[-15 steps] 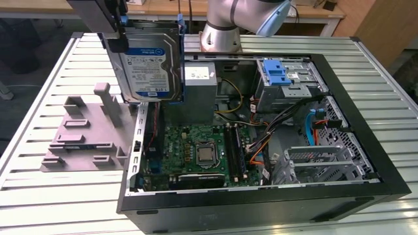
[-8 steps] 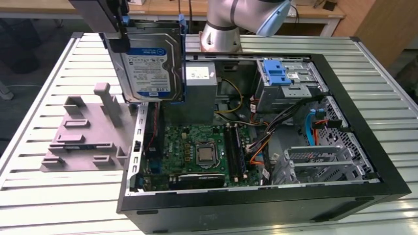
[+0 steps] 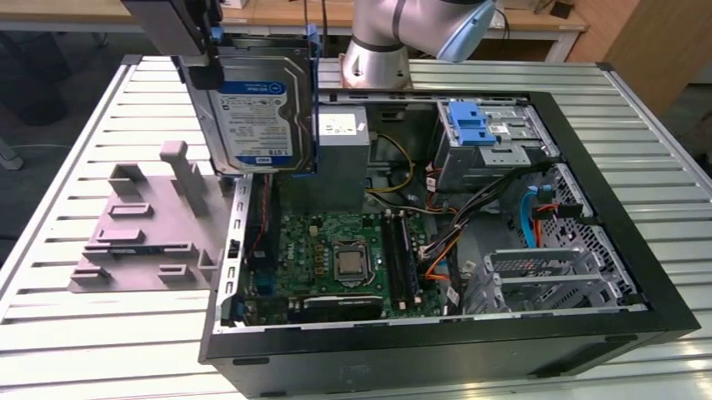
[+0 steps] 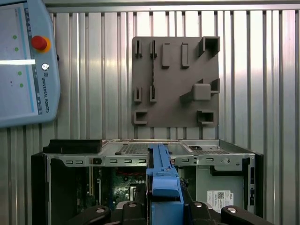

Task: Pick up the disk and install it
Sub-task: 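Pick up the disk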

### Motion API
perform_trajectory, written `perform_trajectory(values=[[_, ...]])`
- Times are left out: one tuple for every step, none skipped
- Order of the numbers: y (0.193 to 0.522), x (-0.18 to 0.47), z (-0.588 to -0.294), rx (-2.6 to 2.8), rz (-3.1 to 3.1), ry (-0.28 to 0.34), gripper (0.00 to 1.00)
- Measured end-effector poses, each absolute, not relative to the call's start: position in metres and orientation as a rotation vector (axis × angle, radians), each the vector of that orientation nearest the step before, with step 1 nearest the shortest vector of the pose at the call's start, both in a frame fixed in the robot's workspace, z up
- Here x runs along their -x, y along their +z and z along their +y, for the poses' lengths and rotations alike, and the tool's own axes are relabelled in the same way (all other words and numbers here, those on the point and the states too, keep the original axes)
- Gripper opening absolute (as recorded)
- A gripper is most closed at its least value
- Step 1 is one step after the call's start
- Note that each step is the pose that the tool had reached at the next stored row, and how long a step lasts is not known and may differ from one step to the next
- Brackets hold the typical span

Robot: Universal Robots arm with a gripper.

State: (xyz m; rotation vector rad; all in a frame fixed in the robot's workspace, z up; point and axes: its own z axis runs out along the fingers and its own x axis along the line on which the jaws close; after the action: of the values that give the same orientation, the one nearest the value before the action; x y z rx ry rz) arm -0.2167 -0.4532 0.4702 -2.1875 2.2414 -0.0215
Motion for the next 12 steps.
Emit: perform_trajectory(values=[[0.4702, 0.2163, -0.4532, 2.188, 2.241, -0.022, 0.36], [0.4702, 0.216, -0.4532, 2.188, 2.241, -0.022, 0.36], [0.4702, 0.2156, -0.4532, 2.188, 2.241, -0.022, 0.36], [0.4702, 0.2152, -0.4532, 2.187, 2.241, -0.021, 0.36], [0.4702, 0.2148, -0.4532, 2.187, 2.241, -0.021, 0.36], [0.4702, 0.2144, -0.4532, 2.187, 2.241, -0.022, 0.36], [0.4702, 0.2141, -0.4532, 2.188, 2.241, -0.022, 0.36], [0.4702, 0.2137, -0.4532, 2.187, 2.241, -0.022, 0.36], [0.4702, 0.2134, -0.4532, 2.187, 2.242, -0.022, 0.36], [0.4702, 0.2132, -0.4532, 2.187, 2.241, -0.021, 0.36], [0.4702, 0.2129, -0.4532, 2.187, 2.241, -0.022, 0.36], [0.4702, 0.2127, -0.4532, 2.187, 2.241, -0.022, 0.36]])
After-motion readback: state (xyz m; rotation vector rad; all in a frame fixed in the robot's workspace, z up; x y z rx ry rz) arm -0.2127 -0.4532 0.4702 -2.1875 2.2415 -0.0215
